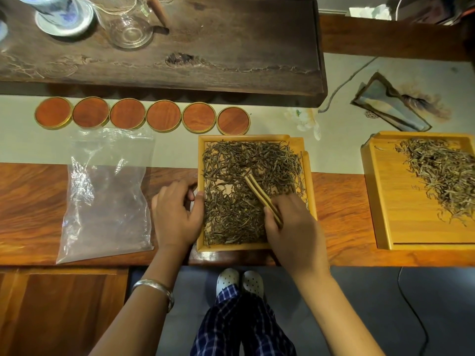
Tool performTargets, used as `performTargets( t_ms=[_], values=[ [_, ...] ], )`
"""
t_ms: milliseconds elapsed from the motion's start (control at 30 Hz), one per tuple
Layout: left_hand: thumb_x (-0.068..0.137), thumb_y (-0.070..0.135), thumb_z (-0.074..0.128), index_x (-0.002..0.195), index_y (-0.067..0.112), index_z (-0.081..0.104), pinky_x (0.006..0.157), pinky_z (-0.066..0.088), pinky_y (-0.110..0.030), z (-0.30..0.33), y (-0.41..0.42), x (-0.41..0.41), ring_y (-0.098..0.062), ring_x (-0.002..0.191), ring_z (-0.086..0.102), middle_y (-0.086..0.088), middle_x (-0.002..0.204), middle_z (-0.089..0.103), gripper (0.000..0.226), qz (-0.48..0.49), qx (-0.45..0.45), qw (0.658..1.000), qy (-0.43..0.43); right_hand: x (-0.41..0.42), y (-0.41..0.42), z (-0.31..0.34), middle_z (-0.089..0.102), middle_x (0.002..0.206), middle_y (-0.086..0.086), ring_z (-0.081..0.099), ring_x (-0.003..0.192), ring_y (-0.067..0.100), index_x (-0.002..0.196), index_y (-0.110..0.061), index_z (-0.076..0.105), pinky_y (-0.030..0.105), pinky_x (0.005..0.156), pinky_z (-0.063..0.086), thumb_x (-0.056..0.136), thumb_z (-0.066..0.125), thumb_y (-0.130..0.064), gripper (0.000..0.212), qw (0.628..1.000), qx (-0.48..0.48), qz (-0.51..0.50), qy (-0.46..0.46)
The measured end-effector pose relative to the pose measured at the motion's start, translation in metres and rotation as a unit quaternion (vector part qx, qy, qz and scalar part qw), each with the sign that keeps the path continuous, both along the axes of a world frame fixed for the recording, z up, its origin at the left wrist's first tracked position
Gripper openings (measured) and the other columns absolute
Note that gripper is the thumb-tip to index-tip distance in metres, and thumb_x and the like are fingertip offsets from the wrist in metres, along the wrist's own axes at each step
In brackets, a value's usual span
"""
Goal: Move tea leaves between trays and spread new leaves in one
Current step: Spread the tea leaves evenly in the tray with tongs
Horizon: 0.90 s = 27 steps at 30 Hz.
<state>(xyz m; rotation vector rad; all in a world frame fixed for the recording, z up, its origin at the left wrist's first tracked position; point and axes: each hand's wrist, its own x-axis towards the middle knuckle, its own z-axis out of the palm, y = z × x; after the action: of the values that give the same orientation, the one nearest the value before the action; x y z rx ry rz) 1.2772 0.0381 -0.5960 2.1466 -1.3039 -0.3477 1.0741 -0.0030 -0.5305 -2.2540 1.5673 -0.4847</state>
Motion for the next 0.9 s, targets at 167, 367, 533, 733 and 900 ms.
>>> performTargets(
  t_ms=[167, 367, 533, 733, 900],
  values=[
    [0.086, 0.035, 0.048, 0.074, 0.023, 0.044, 0.068, 0.026, -0.032, 0.000, 0.000, 0.000, -0.018, 0.069, 0.042, 0.005, 0.070, 0.048, 0.017, 0.000, 0.000, 1.000, -0.002, 0.012, 0.008, -0.001, 0.062, 0.084, 0.005, 0.058, 0.053, 0.023, 0.085, -0.008, 0.062, 0.026, 0.037, 0.040, 0.085, 0.066, -0.012, 0.006, 1.000, 0.007, 0.022, 0.001],
    [0.085, 0.035, 0.048, 0.075, 0.025, 0.043, 0.070, 0.025, -0.031, 0.001, -0.001, 0.000, -0.016, 0.070, 0.041, 0.007, 0.071, 0.047, 0.015, 0.001, -0.002, 1.000, 0.002, 0.013, 0.011, -0.002, 0.062, 0.086, 0.006, 0.059, 0.054, 0.023, 0.087, -0.007, 0.063, 0.032, 0.036, 0.048, 0.086, 0.063, -0.012, 0.005, 1.000, 0.006, 0.029, 0.005],
    [0.085, 0.037, 0.047, 0.074, 0.024, 0.043, 0.069, 0.025, -0.032, 0.001, -0.001, 0.000, -0.017, 0.070, 0.041, 0.006, 0.071, 0.048, 0.017, 0.002, 0.000, 1.000, -0.002, 0.020, 0.011, -0.001, 0.062, 0.085, 0.006, 0.056, 0.051, 0.020, 0.088, -0.006, 0.064, 0.027, 0.034, 0.045, 0.087, 0.062, -0.012, 0.006, 0.999, 0.002, 0.047, 0.000],
    [0.084, 0.037, 0.047, 0.072, 0.022, 0.042, 0.068, 0.023, -0.031, 0.000, 0.000, 0.000, -0.016, 0.070, 0.040, 0.005, 0.070, 0.048, 0.019, 0.006, 0.002, 1.000, -0.003, -0.022, 0.006, 0.002, 0.057, 0.084, 0.001, 0.055, 0.051, 0.020, 0.088, -0.013, 0.058, 0.017, 0.039, 0.032, 0.088, 0.062, -0.019, 0.008, 0.999, 0.002, -0.044, -0.010],
    [0.085, 0.037, 0.047, 0.072, 0.020, 0.044, 0.068, 0.022, -0.031, 0.000, 0.000, 0.000, -0.016, 0.070, 0.039, 0.004, 0.071, 0.049, 0.022, 0.007, 0.007, 1.000, -0.008, -0.052, 0.004, -0.003, 0.052, 0.085, 0.003, 0.057, 0.061, 0.028, 0.090, -0.010, 0.056, 0.027, 0.043, 0.036, 0.090, 0.059, -0.020, 0.010, 0.999, 0.020, -0.024, 0.035]
  ],
)
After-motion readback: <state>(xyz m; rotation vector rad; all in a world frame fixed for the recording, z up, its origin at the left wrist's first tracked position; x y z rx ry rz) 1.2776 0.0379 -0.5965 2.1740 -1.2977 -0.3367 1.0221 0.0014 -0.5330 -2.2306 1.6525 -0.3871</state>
